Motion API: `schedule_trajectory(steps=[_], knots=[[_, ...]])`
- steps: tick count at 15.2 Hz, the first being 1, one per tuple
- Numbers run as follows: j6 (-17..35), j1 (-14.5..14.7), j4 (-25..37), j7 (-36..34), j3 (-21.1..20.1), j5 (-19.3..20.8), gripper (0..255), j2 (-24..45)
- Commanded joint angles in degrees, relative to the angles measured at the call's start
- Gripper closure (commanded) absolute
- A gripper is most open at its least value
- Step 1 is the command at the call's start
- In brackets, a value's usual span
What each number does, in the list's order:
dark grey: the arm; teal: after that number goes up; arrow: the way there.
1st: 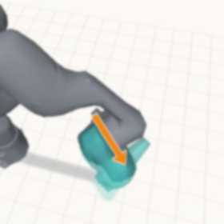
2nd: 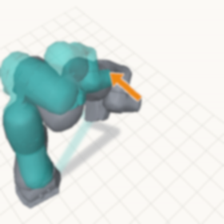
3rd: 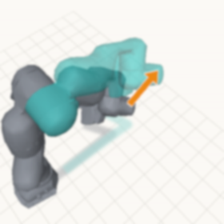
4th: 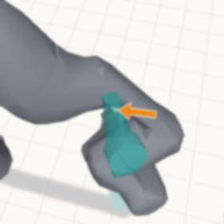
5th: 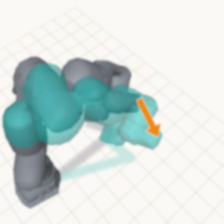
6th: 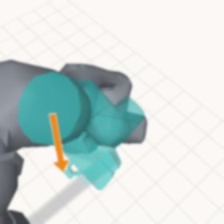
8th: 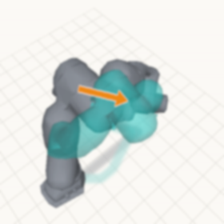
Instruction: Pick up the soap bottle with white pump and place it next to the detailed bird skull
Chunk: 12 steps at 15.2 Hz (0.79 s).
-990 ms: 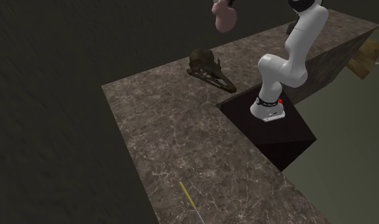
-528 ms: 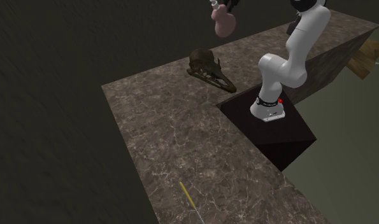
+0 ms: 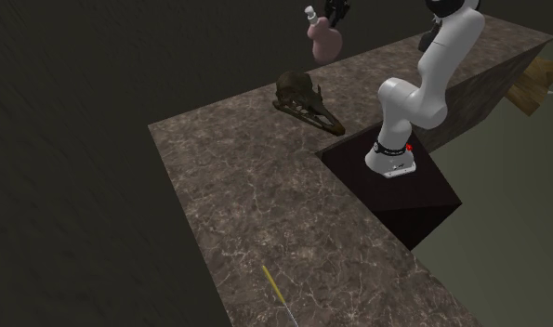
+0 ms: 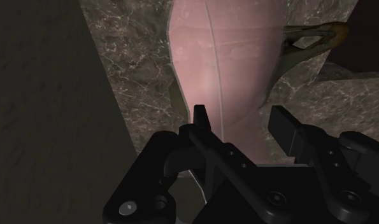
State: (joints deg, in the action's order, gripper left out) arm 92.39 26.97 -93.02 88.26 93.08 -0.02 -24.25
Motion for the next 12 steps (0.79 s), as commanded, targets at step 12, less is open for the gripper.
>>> schedule_trajectory(steps=[12], knots=[[9.25,-1.37,-9.68,2.03,0.99,1.06,255,-0.99]])
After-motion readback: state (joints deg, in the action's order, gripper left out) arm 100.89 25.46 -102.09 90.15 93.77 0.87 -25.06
